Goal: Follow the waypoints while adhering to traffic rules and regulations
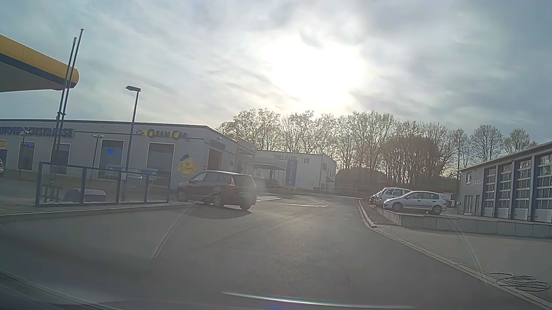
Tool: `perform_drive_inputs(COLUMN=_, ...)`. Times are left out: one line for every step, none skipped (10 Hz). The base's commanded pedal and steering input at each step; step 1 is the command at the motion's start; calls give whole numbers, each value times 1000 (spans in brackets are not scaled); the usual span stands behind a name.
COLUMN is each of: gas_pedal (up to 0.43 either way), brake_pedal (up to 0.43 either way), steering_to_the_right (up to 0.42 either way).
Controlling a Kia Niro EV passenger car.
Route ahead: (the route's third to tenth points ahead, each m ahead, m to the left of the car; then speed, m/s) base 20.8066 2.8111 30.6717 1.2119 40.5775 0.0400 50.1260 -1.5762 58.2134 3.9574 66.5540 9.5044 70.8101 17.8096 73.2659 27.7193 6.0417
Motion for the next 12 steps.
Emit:
perform_drive_inputs(gas_pedal=287, brake_pedal=0, steering_to_the_right=41)
perform_drive_inputs(gas_pedal=287, brake_pedal=0, steering_to_the_right=41)
perform_drive_inputs(gas_pedal=287, brake_pedal=0, steering_to_the_right=41)
perform_drive_inputs(gas_pedal=280, brake_pedal=0, steering_to_the_right=42)
perform_drive_inputs(gas_pedal=280, brake_pedal=0, steering_to_the_right=42)
perform_drive_inputs(gas_pedal=268, brake_pedal=0, steering_to_the_right=42)
perform_drive_inputs(gas_pedal=248, brake_pedal=0, steering_to_the_right=41)
perform_drive_inputs(gas_pedal=240, brake_pedal=0, steering_to_the_right=41)
perform_drive_inputs(gas_pedal=228, brake_pedal=0, steering_to_the_right=40)
perform_drive_inputs(gas_pedal=220, brake_pedal=0, steering_to_the_right=34)
perform_drive_inputs(gas_pedal=209, brake_pedal=0, steering_to_the_right=28)
perform_drive_inputs(gas_pedal=197, brake_pedal=0, steering_to_the_right=20)
